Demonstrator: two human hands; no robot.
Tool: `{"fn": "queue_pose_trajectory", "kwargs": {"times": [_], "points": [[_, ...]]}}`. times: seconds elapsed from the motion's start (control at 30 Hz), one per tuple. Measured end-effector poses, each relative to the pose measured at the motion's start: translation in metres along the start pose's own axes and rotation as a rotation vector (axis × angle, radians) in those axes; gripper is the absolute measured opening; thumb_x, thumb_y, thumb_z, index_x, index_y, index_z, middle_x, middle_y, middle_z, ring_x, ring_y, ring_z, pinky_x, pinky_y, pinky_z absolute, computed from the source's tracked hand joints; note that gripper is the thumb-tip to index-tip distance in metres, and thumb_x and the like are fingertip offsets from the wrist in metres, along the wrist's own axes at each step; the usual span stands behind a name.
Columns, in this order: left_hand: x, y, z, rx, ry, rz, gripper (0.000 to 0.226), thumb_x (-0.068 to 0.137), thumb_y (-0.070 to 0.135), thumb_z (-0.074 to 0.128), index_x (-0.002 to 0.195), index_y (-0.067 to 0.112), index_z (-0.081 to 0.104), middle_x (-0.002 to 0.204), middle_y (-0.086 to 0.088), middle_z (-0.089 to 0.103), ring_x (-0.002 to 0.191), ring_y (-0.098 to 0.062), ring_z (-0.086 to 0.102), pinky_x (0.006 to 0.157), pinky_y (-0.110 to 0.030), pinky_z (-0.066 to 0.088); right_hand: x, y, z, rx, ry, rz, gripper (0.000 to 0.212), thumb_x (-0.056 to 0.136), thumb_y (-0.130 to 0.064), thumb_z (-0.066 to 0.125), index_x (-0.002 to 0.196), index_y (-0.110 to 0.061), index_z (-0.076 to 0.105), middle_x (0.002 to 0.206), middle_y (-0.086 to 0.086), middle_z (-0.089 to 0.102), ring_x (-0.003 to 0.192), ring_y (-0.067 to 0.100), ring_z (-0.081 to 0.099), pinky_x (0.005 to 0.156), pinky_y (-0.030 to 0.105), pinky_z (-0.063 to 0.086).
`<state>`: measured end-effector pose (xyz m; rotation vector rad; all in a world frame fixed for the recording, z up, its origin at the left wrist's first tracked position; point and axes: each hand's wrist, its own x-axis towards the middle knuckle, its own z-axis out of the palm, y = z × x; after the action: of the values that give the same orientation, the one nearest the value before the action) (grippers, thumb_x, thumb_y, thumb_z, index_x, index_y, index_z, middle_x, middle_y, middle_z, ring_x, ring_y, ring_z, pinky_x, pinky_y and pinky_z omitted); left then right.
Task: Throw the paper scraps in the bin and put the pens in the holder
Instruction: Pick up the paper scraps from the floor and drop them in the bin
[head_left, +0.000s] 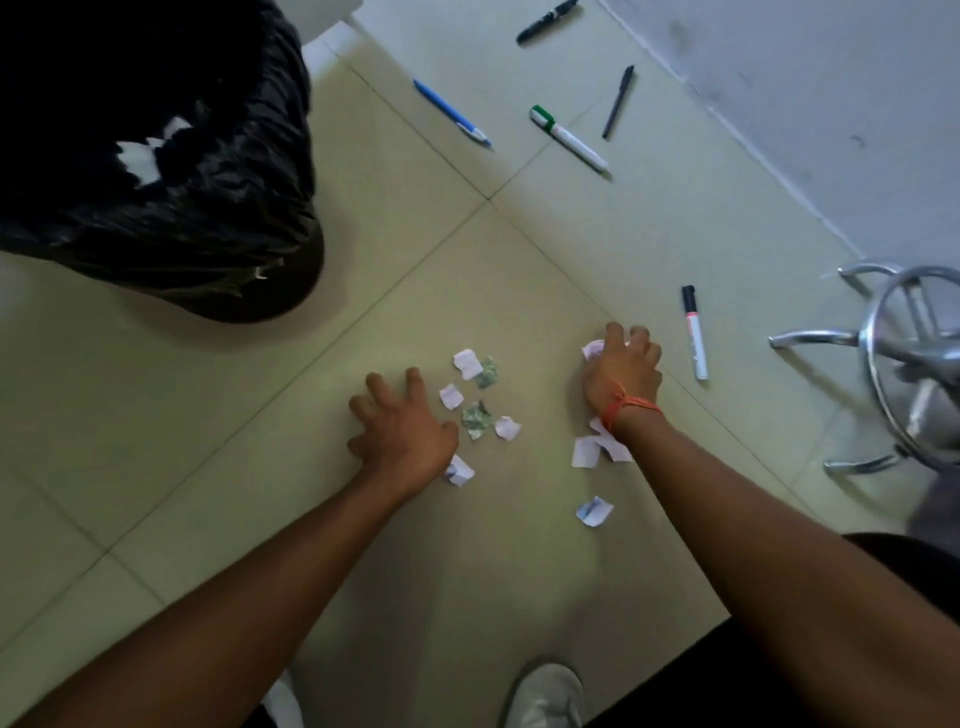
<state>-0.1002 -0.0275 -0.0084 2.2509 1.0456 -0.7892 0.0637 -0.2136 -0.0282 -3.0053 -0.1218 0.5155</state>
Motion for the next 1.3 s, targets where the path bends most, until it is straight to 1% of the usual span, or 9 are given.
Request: {"fn": "queue_pose_trajectory", "kwargs": {"times": [0.1,0.23,0.4,0.57,0.67,0.8,1.0,1.2,1.3], "points": [[-0.008,0.018,0.013,-0.181,-0.049,0.019,0.065,0.088,0.036,0.06,0.146,0.026,0.034,0.142,-0.016,0.027,0.126,-0.041,0.033,0.103,-0.042,0.038,0.0,0.018,0.004,-0.001,-0.028,0.089,0.04,0.089,-0.008,0.043,0.128,-0.015,0.048,0.137,0.018,0.039,0.12,0.04,0.04,0.094,0.048,0.044],[-0.025,0.046,0.021,-0.477,-0.113,0.089,0.054,0.089,0.024,0.06,0.141,0.021,0.048,0.135,-0.018,0.04,0.126,-0.039,0.043,0.108,-0.042,0.042,-0.015,0.013,0.014,0.052,-0.074,-0.166,0.044,0.083,-0.002,0.047,0.124,-0.015,0.058,0.128,0.017,0.046,0.112,0.039,0.045,0.091,0.042,0.045],[-0.017,0.06,0.017,-0.487,-0.118,0.227,0.057,0.086,0.012,0.062,0.141,0.01,0.049,0.135,-0.018,0.053,0.118,-0.035,0.057,0.094,-0.031,0.043,-0.012,0.005,-0.02,0.082,-0.392,-0.4,0.038,0.092,-0.009,0.053,0.129,-0.016,0.059,0.125,0.014,0.055,0.108,0.031,0.056,0.097,0.038,0.045],[0.002,0.055,0.003,-0.36,0.133,0.302,0.058,0.086,0.01,0.062,0.142,0.016,0.049,0.14,-0.015,0.045,0.127,-0.036,0.049,0.102,-0.035,0.042,0.03,0.063,-0.103,0.155,-0.433,-0.189,0.03,0.088,-0.009,0.066,0.118,-0.012,0.062,0.104,0.014,0.065,0.084,0.024,0.061,0.083,0.049,0.059],[0.009,0.051,0.008,-0.193,0.092,0.339,0.065,0.086,0.021,0.064,0.147,0.017,0.042,0.148,-0.014,0.037,0.136,-0.039,0.035,0.109,-0.043,0.037,0.02,0.118,-0.115,0.293,-0.469,0.013,0.028,0.087,-0.005,0.069,0.114,-0.006,0.061,0.1,0.021,0.065,0.081,0.028,0.066,0.068,0.048,0.063],[0.006,0.049,0.027,-0.037,0.02,0.476,0.069,0.083,0.027,0.068,0.145,0.013,0.041,0.151,-0.015,0.03,0.135,-0.041,0.031,0.109,-0.045,0.034,-0.041,0.176,-0.076,0.585,-0.346,0.28,0.028,0.089,0.003,0.064,0.116,0.005,0.059,0.084,0.018,0.06,0.072,0.028,0.062,0.054,0.034,0.062],[0.0,0.058,0.052,0.069,-0.026,0.716,0.065,0.083,0.027,0.07,0.14,0.008,0.046,0.146,-0.02,0.033,0.128,-0.044,0.035,0.109,-0.041,0.03,-0.184,0.197,0.009,0.744,-0.216,0.456,0.025,0.085,0.006,0.066,0.101,-0.013,0.064,0.086,0.013,0.061,0.076,0.03,0.06,0.071,0.053,0.06],[-0.004,0.08,0.072,0.135,-0.001,0.834,0.065,0.081,0.025,0.069,0.139,0.008,0.045,0.142,-0.022,0.039,0.13,-0.044,0.037,0.107,-0.045,0.035,-0.26,0.196,0.044,0.494,-0.047,0.469,0.03,0.08,-0.011,0.074,0.107,-0.018,0.067,0.103,0.006,0.066,0.08,0.023,0.065,0.083,0.035,0.054],[-0.01,0.081,0.071,0.118,0.02,0.826,0.07,0.08,0.024,0.07,0.142,0.008,0.042,0.143,-0.021,0.039,0.132,-0.043,0.037,0.108,-0.046,0.036,-0.291,0.202,0.053,0.404,-0.048,0.563,0.033,0.082,-0.018,0.074,0.113,-0.017,0.064,0.106,0.003,0.06,0.083,0.02,0.062,0.079,0.028,0.047]]}}
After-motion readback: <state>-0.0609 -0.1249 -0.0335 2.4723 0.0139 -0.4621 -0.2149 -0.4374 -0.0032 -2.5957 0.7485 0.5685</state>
